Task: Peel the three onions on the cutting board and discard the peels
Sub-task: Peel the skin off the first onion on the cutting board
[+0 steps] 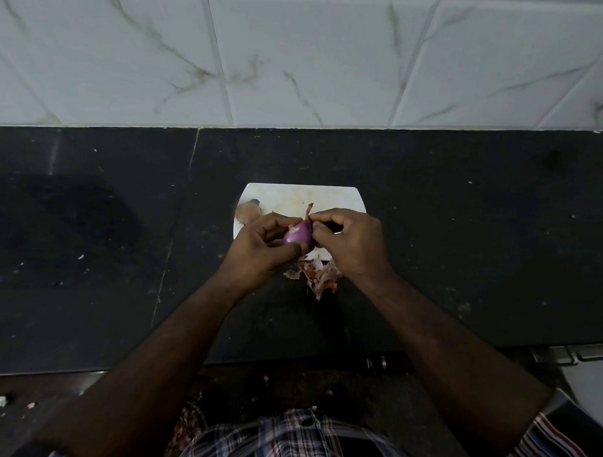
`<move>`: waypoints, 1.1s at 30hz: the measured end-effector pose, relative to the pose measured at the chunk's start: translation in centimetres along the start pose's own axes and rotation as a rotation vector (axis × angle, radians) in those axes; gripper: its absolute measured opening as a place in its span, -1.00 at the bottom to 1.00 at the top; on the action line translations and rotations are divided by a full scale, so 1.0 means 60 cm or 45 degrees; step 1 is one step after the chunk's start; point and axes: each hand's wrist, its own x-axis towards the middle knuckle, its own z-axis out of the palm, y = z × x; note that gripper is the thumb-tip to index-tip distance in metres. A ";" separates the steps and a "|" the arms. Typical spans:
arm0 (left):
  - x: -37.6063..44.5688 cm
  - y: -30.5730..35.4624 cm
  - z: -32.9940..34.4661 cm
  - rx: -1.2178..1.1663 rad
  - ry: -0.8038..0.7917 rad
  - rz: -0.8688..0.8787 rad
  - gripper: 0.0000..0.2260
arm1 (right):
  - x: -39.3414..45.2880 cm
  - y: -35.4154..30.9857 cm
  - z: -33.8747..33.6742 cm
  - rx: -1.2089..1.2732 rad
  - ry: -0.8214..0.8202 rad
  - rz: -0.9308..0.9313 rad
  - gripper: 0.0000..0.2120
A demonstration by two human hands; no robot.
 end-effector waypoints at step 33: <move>0.006 0.019 0.003 -0.716 0.026 -0.385 -0.74 | 0.013 0.009 0.003 0.610 -0.361 0.395 -0.66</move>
